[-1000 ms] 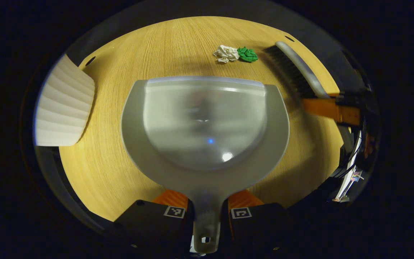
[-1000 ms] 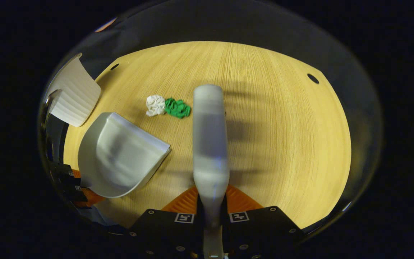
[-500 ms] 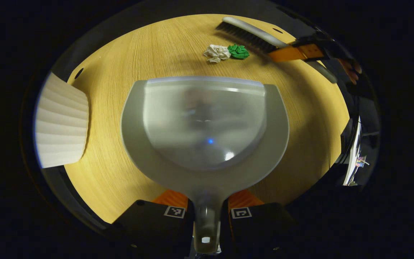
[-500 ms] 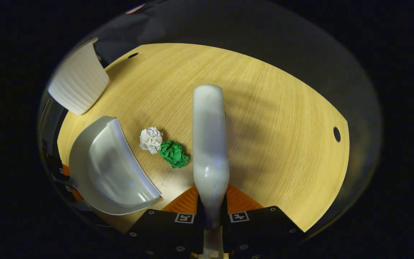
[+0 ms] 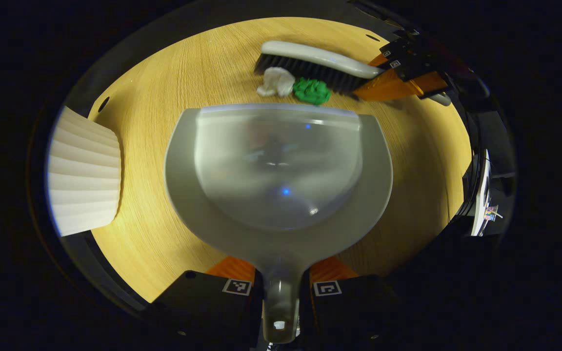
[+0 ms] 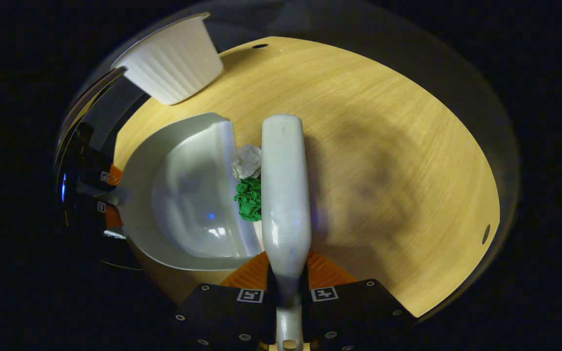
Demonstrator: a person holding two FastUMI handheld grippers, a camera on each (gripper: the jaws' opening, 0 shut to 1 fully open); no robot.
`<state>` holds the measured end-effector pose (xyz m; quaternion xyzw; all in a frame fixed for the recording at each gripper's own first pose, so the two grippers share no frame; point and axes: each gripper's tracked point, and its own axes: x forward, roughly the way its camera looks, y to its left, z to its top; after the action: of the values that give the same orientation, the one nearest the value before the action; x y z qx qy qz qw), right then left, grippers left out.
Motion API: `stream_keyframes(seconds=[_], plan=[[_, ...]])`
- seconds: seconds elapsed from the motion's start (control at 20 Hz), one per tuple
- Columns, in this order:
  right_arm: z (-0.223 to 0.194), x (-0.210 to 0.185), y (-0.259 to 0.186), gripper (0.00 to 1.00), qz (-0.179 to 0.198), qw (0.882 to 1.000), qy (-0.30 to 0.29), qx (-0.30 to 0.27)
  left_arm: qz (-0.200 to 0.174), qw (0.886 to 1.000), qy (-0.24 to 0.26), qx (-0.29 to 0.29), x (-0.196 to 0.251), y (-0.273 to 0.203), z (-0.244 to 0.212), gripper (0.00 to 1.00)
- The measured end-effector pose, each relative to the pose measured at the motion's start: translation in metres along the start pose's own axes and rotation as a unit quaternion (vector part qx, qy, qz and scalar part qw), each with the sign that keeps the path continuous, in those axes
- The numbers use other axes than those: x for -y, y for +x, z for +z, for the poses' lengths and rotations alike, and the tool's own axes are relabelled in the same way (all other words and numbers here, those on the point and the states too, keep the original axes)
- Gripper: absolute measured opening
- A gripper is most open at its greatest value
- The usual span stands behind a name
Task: Pick up the small broom and dustpan from the desktop, sweep the trash into the dustpan with the broom, and then empty the trash into the garbage bin.
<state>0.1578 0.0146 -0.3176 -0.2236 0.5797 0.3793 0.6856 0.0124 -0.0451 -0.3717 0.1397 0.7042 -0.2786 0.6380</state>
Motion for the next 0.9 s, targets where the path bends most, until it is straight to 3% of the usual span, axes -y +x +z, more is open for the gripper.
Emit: stream_keyframes(seconds=[0.3, 0.45, 0.6, 0.7, 0.9], plan=[[-0.004, 0.002, -0.010, 0.21, 0.045, 0.999, -0.027, -0.012, 0.005, 1.000, 0.000, 0.005, -0.002, 0.001, 0.000, 0.32], [-0.016, 0.005, -0.011, 0.20, 0.032, 0.999, -0.018, -0.009, 0.004, 1.000, -0.019, 0.016, 0.005, 0.002, 0.000, 0.31], [-0.023, 0.004, -0.021, 0.21, 0.028, 0.999, 0.041, 0.019, 0.008, 0.999, -0.041, 0.033, 0.011, 0.008, 0.001, 0.31], [-0.025, 0.014, -0.023, 0.20, -0.003, 0.995, 0.089, 0.042, 0.016, 0.998, -0.049, 0.048, 0.012, 0.012, 0.002, 0.31], [-0.044, 0.023, -0.025, 0.20, -0.052, 0.973, 0.211, 0.073, 0.020, 0.993, -0.080, 0.079, 0.018, 0.014, 0.011, 0.32]])
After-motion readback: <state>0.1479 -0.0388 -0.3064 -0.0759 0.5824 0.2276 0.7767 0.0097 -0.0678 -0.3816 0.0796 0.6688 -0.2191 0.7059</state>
